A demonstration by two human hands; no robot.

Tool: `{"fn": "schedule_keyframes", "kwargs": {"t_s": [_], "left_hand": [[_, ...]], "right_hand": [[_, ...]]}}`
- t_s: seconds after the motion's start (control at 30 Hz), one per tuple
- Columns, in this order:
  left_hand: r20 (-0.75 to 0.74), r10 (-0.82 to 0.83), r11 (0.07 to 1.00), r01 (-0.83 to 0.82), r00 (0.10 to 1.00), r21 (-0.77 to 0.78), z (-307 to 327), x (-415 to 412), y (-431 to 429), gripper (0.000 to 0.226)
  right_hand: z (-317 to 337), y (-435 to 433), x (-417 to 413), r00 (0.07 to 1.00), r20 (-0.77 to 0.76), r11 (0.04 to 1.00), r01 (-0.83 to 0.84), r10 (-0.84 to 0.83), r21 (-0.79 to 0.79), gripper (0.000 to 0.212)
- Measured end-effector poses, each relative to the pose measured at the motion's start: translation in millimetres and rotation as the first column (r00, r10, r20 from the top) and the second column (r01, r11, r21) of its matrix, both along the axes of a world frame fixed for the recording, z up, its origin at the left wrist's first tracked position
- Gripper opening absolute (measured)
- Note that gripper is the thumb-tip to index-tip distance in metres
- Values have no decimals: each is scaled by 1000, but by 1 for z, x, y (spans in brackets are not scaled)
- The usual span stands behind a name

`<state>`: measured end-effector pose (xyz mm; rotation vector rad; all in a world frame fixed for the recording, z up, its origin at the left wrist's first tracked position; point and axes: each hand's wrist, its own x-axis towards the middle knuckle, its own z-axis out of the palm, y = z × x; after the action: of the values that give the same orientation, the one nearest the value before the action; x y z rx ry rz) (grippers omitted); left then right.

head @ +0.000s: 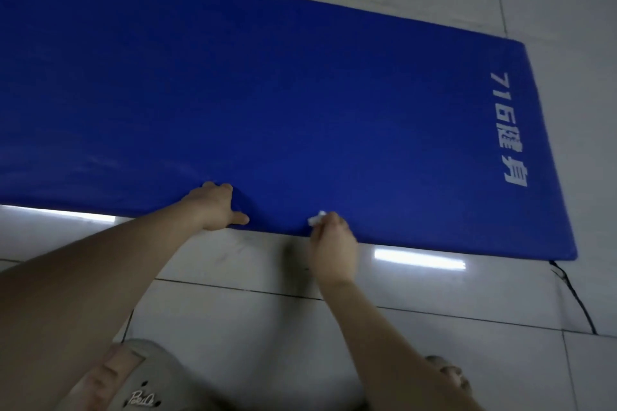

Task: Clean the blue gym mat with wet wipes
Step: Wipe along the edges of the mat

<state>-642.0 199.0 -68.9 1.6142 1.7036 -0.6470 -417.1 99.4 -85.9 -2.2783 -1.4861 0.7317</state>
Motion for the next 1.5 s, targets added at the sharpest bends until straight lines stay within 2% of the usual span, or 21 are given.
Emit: {"fn": "schedule_keyframes", "kwargs": {"t_s": [0.13, 0.2, 0.27, 0.37, 0.43, 0.53, 0.67, 0.77, 0.87, 0.93, 1.0, 1.13, 1.23, 1.33, 1.4, 1.5], "left_hand": [[-24, -19, 1000, 19, 1000, 2, 1, 2, 2, 86], [-23, -25, 1000, 25, 999, 2, 2, 3, 3, 85], [-20, -21, 1000, 21, 1000, -6, 3, 2, 3, 82], [11, -10, 1000, 10, 1000, -10, 2, 1, 3, 71], [21, -12, 1000, 13, 1000, -18, 3, 1, 2, 72], [18, -12, 1000, 12, 1000, -11, 5, 3, 1, 77], [1, -1, 1000, 1, 1000, -3, 5, 4, 1, 76], [-4, 1, 1000, -1, 1000, -10, 5, 5, 2, 74], [-14, -5, 1000, 5, 1000, -6, 5, 5, 3, 73], [-21, -5, 1000, 5, 1000, -5, 5, 5, 3, 75], [-24, 0, 1000, 0, 1000, -5, 5, 5, 4, 74], [0, -1, 1000, 1, 1000, -11, 4, 4, 3, 66], [15, 11, 1000, -11, 1000, -15, 4, 4, 2, 71], [8, 11, 1000, -11, 1000, -8, 4, 5, 2, 74], [2, 9, 1000, -9, 1000, -9, 4, 5, 2, 74], [-5, 7, 1000, -7, 1000, -4, 4, 5, 3, 70]], "right_hand": [[2, 17, -78, 962, -100, 966, -257, 253, -31, 15], [2, 20, -89, 926, -37, 925, -377, 375, -41, 11], [1, 22, -75, 912, 50, 914, -405, 406, -24, 14], [1, 17, -17, 951, 130, 958, -286, 282, 13, 24], [-1, 8, 35, 983, 146, 994, -112, 110, 6, 27], [0, -9, 93, 978, 183, 995, 97, -98, 15, 35], [1, -11, 86, 957, 146, 968, 249, -250, 26, 33], [0, 0, 39, 978, 83, 982, 190, -189, 7, 29], [0, 7, -20, 997, -34, 997, -71, 69, -32, 24], [1, 11, -51, 964, -95, 966, -254, 248, -54, 20], [2, 17, -60, 950, -91, 950, -305, 299, -68, 22], [0, 19, -10, 977, 56, 976, -203, 208, -79, 23], [-2, 7, 66, 992, 125, 995, 32, -21, -90, 18], [1, -9, 128, 949, 254, 976, 209, -187, -60, 24], [3, -15, 133, 937, 278, 972, 233, -214, -37, 27], [4, -10, 83, 982, 152, 993, 117, -113, -15, 24]]}}
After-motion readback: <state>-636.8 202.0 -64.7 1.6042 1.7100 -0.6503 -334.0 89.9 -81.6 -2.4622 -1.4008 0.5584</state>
